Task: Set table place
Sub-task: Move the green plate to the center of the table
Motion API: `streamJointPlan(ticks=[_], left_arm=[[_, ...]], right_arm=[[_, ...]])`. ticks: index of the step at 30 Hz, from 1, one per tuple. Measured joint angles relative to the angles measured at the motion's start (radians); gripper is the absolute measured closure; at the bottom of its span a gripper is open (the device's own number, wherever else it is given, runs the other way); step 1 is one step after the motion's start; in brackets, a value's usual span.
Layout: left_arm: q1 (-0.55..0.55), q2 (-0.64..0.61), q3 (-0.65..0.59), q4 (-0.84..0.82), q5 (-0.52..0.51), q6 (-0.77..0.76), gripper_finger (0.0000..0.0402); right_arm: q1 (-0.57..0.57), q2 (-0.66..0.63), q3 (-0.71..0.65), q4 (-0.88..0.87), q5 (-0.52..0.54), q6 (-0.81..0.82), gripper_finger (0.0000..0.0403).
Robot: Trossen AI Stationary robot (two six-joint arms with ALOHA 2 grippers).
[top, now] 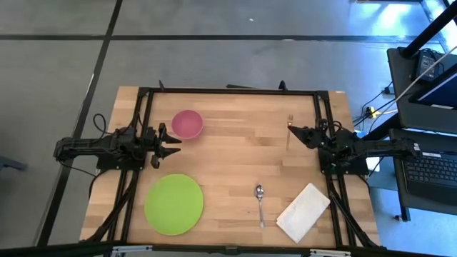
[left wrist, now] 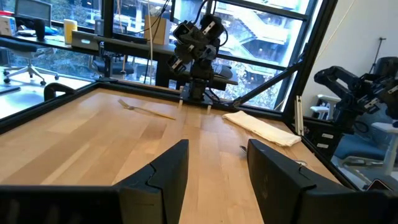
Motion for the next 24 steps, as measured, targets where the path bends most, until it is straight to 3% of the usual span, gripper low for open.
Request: streamJointPlan(ticks=[6,11,14,18,24], left_arm=[[0.0,0.0,0.0,0.0,0.0,0.0,0.0245],[0.0,0.0,0.0,0.0,0.0,0.0,0.0245],[0.0,0.0,0.0,0.0,0.0,0.0,0.0245],[0.0,0.0,0.0,0.0,0.0,0.0,0.0245],[0.0,0.0,0.0,0.0,0.0,0.0,0.0245]], right_arm=[[0.0,0.015,0.0,0.009,0.001,-0.069,0.0206],[0.0,0.017,0.0,0.153,0.046,-0.131,0.0146],[-0.001,0.017,0.001,0.255,0.059,-0.052,0.0136],[-0.001,0.04,0.067,0.247,-0.033,-0.009,0.0135],[-0.001,0.23,0.372,0.16,-0.14,-0.185,0.0135]])
